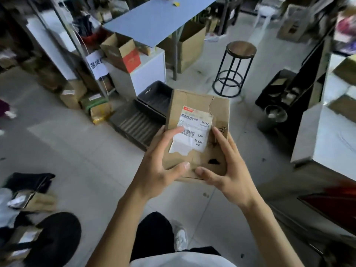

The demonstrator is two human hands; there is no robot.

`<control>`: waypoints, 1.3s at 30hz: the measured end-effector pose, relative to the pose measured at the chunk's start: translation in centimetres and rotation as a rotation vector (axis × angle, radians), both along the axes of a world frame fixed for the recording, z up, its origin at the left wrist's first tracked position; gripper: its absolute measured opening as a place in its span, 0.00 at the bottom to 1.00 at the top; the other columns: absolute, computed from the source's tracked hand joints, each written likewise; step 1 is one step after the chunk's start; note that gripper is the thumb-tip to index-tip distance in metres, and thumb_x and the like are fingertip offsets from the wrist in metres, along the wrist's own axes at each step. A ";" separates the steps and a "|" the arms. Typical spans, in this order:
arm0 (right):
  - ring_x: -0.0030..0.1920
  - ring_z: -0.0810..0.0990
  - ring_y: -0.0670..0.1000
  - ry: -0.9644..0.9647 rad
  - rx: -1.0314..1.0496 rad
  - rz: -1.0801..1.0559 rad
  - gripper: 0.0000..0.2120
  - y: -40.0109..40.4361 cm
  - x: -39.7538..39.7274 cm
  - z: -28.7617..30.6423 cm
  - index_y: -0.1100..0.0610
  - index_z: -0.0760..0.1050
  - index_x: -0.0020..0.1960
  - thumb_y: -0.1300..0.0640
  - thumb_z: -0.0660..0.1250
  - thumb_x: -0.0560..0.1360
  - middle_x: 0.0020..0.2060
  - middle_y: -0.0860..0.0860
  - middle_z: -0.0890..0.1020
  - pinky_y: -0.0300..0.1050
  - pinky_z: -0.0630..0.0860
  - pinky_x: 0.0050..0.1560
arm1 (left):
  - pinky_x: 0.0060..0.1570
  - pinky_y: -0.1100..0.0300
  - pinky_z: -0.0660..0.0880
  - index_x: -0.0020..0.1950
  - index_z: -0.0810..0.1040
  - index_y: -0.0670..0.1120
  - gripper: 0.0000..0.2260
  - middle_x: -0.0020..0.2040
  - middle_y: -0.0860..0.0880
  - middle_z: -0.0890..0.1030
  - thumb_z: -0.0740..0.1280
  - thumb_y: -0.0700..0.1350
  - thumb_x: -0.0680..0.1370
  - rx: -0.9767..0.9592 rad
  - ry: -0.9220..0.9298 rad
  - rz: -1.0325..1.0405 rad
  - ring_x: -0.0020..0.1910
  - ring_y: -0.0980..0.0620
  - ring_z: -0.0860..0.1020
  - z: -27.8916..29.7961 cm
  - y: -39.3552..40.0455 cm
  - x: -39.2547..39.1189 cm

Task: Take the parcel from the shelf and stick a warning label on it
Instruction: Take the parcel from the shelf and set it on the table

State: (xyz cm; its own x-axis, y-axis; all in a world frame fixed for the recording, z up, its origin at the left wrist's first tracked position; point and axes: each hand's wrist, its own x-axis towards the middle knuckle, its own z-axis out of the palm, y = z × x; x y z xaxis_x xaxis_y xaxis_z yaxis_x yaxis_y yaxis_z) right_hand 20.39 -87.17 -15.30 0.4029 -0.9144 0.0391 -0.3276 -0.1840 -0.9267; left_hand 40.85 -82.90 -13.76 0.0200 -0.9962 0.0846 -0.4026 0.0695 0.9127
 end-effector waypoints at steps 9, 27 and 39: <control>0.79 0.54 0.41 0.050 0.016 -0.113 0.48 -15.2 0.3 -1.5 0.38 0.53 0.78 0.38 0.75 0.65 0.80 0.43 0.50 0.54 0.62 0.76 | 0.73 0.60 0.63 0.72 0.68 0.55 0.32 0.73 0.55 0.69 0.71 0.43 0.69 0.006 0.076 -0.101 0.75 0.54 0.65 -2.1 -17.4 0.6; 0.80 0.53 0.45 0.008 0.012 -0.316 0.47 -47.5 -3.4 0.1 0.37 0.55 0.77 0.39 0.77 0.65 0.80 0.43 0.52 0.60 0.62 0.75 | 0.75 0.47 0.64 0.72 0.69 0.55 0.31 0.74 0.54 0.69 0.71 0.40 0.71 0.011 0.161 -0.301 0.76 0.52 0.65 -0.9 -53.9 -2.7; 0.79 0.54 0.42 -0.034 0.037 -0.244 0.47 -71.3 -11.9 -0.9 0.35 0.56 0.76 0.37 0.77 0.63 0.79 0.39 0.53 0.61 0.64 0.74 | 0.67 0.68 0.67 0.71 0.69 0.53 0.30 0.72 0.53 0.71 0.71 0.40 0.70 0.006 0.152 -0.234 0.72 0.56 0.69 -1.5 -76.0 -11.3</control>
